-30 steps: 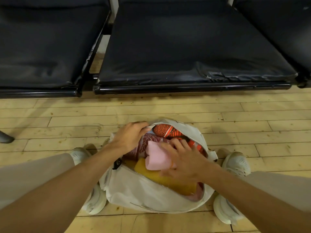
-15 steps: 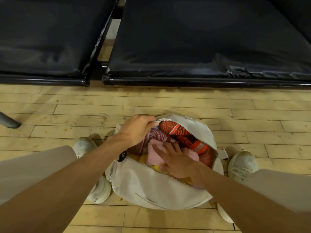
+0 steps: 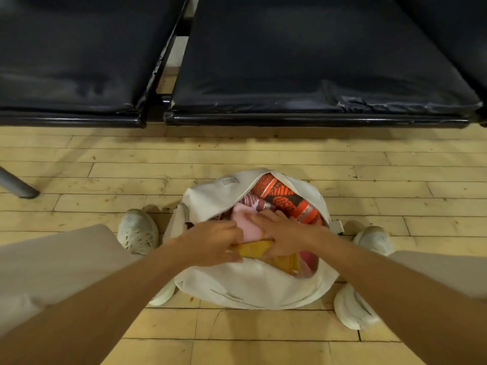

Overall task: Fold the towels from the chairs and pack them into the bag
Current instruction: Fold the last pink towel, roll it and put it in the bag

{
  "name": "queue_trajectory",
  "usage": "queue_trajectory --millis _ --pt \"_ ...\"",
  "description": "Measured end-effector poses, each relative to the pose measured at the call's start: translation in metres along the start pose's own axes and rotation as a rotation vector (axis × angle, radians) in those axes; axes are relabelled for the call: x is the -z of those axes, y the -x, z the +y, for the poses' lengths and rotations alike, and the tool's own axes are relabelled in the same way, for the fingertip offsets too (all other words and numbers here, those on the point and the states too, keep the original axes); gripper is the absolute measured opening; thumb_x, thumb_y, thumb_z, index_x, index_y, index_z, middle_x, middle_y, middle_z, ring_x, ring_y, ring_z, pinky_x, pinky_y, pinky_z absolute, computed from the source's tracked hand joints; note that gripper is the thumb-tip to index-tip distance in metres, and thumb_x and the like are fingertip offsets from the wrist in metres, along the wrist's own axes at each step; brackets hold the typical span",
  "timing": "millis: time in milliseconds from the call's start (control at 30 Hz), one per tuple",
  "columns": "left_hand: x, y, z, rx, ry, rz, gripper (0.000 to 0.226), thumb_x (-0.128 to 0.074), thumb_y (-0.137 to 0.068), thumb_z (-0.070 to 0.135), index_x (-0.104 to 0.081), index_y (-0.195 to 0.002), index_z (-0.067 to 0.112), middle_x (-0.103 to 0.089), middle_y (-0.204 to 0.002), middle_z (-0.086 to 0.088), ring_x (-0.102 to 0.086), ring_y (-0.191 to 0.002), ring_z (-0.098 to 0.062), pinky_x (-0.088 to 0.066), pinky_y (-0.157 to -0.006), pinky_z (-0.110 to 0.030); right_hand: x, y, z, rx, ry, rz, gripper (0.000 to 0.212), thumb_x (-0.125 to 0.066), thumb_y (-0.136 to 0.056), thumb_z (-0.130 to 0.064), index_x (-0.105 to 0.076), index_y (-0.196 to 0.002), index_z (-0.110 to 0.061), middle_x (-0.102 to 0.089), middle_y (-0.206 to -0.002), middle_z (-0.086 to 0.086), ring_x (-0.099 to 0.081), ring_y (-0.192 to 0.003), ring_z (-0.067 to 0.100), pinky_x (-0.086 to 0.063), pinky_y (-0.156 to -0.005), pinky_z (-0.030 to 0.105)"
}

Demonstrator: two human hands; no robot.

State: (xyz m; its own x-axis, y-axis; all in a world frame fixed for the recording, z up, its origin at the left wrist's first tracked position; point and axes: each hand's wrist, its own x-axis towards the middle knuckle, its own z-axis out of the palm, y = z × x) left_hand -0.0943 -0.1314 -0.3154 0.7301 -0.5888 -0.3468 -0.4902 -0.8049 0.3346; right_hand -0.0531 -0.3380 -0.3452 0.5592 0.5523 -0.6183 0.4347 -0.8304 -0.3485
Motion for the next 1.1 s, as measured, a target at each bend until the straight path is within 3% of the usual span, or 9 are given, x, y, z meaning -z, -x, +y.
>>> queue_trajectory --millis 133,200,367,500,667,800,900,1033,1100 --pt "-0.015 -0.002 0.005 -0.026 -0.013 -0.047 0.029 -0.063 -0.088 0.041 -0.064 -0.109 0.021 -0.056 -0.106 0.005 -0.055 -0.101 -0.014 -0.041 -0.079 -0.026 0.002 0.02 0.018 0.026 -0.02 0.094 0.098 -0.079 -0.075 -0.045 -0.019 -0.152 -0.04 -0.025 -0.148 -0.002 -0.028 -0.137 0.023 -0.028 -0.114 0.035" --pt "-0.014 -0.005 0.006 -0.029 0.036 -0.038 0.022 -0.067 -0.087 0.033 -0.067 -0.105 0.02 -0.057 -0.098 0.007 -0.054 -0.092 -0.012 -0.039 -0.074 -0.025 0.001 0.017 0.014 0.004 0.114 0.125 0.091 -0.076 -0.075 -0.049 -0.023 -0.15 -0.046 -0.031 -0.141 -0.002 -0.033 -0.131 0.025 -0.032 -0.111 0.037" --pt "-0.002 -0.001 -0.004 0.053 0.312 0.028 0.014 -0.077 -0.079 0.017 -0.072 -0.091 0.013 -0.06 -0.087 0.005 -0.056 -0.084 -0.011 -0.047 -0.078 -0.024 -0.005 -0.009 0.001 0.005 0.071 0.135 0.067 -0.071 -0.084 -0.023 -0.043 -0.144 -0.034 -0.042 -0.137 0.005 -0.045 -0.124 0.029 -0.041 -0.099 0.036" --pt "0.003 0.004 -0.011 0.096 0.41 0.044 0.013 -0.081 -0.073 0.014 -0.073 -0.084 0.014 -0.058 -0.08 0.011 -0.057 -0.08 -0.008 -0.047 -0.073 -0.019 -0.015 -0.015 0.003 0.065 0.237 0.145 0.042 -0.05 -0.097 -0.034 -0.052 -0.138 -0.024 -0.049 -0.14 0.01 -0.052 -0.124 0.034 -0.048 -0.091 0.036" --pt "-0.003 0.005 -0.006 0.114 0.401 0.039 0.016 -0.082 -0.072 0.018 -0.071 -0.083 0.02 -0.054 -0.073 0.016 -0.049 -0.065 0.003 -0.036 -0.06 -0.01 -0.011 -0.004 -0.002 -0.028 0.136 0.093 0.056 -0.06 -0.092 -0.031 -0.041 -0.144 -0.036 -0.037 -0.141 0.003 -0.042 -0.129 0.026 -0.042 -0.101 0.037" --pt "0.01 0.015 -0.008 0.105 0.606 0.051 0.01 -0.077 -0.079 0.011 -0.073 -0.086 0.015 -0.063 -0.074 0.013 -0.057 -0.065 0.006 -0.042 -0.065 -0.01 -0.003 0.006 0.002 -0.051 0.008 0.011 0.069 -0.056 -0.091 -0.017 -0.03 -0.15 -0.038 -0.033 -0.145 0.006 -0.034 -0.136 0.029 -0.029 -0.114 0.033" --pt "0.032 0.02 -0.024 0.305 0.829 0.313 0.016 -0.06 -0.091 0.003 -0.067 -0.089 0.018 -0.066 -0.075 -0.001 -0.061 -0.068 -0.008 -0.047 -0.068 -0.016 0.002 0.01 0.001 -0.067 -0.059 -0.018 0.059 -0.05 -0.091 -0.02 -0.038 -0.147 -0.038 -0.038 -0.151 0.01 -0.04 -0.136 0.031 -0.031 -0.115 0.037" --pt "0.037 0.034 -0.069 0.563 0.911 0.497 0.027 -0.046 -0.093 -0.001 -0.06 -0.091 0.021 -0.064 -0.079 -0.005 -0.061 -0.075 -0.021 -0.05 -0.077 -0.036 0.03 0.013 -0.031 -0.059 -0.016 0.144 0.031 -0.057 -0.087 -0.016 -0.066 -0.117 -0.02 -0.057 -0.116 0.006 -0.065 -0.098 0.027 -0.056 -0.081 0.039" --pt "0.023 0.047 -0.087 0.671 0.922 0.49 0.021 -0.047 -0.093 0.004 -0.057 -0.092 0.022 -0.063 -0.085 -0.007 -0.06 -0.073 -0.02 -0.051 -0.077 -0.038 0.042 0.008 -0.057 -0.006 -0.055 0.255 0.022 -0.058 -0.088 -0.018 -0.069 -0.106 -0.024 -0.061 -0.109 0.001 -0.066 -0.092 0.021 -0.056 -0.08 0.036"
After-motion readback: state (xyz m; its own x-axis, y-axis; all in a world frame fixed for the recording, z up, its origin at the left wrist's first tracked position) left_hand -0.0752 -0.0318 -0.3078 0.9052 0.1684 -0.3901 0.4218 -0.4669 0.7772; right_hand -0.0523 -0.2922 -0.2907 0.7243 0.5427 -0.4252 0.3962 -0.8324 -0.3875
